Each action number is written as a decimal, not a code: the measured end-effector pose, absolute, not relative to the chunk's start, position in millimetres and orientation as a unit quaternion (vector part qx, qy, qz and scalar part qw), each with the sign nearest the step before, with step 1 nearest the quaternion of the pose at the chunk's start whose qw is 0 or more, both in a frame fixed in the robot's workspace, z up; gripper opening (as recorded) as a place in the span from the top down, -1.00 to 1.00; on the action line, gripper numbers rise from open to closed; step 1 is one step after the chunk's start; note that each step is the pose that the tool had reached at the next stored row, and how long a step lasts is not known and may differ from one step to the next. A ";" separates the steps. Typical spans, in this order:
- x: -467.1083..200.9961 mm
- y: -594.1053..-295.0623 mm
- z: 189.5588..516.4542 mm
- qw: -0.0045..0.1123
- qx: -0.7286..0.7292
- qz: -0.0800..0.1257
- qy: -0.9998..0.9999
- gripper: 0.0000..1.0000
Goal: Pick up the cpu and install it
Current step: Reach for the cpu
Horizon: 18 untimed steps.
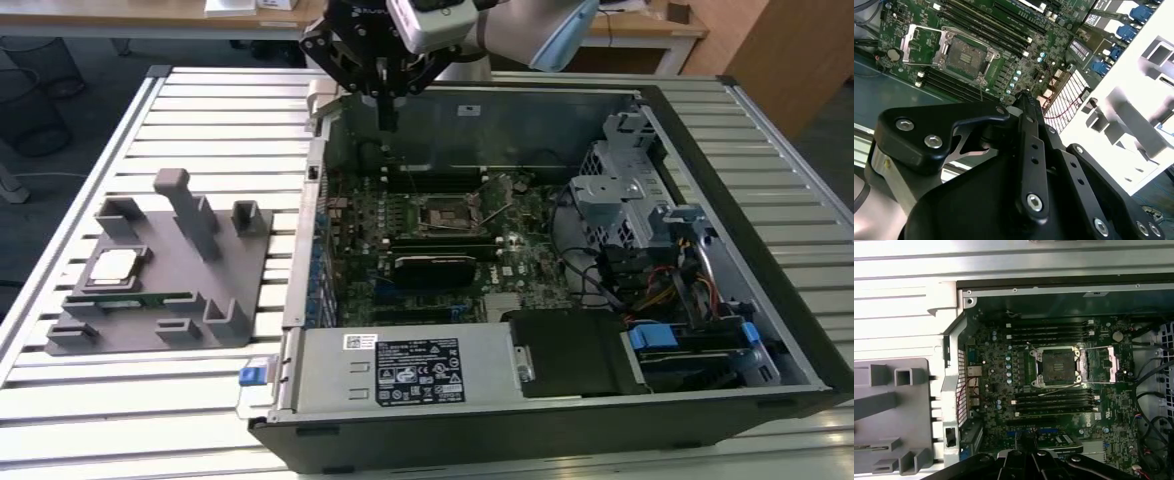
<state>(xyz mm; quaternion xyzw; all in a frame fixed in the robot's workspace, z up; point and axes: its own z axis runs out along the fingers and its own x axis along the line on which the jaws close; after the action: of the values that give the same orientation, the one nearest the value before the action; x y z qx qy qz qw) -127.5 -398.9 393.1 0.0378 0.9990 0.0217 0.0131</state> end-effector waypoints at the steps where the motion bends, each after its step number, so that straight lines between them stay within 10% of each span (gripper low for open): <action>1: -127.7 -398.9 393.0 0.013 0.038 0.022 0.999 0.79; 18: -131.8 -398.9 392.4 0.013 0.038 0.022 0.999 0.79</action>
<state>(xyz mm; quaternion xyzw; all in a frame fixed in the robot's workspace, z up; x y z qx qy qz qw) -131.8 -398.9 392.4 0.0379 0.9990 0.0217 0.0131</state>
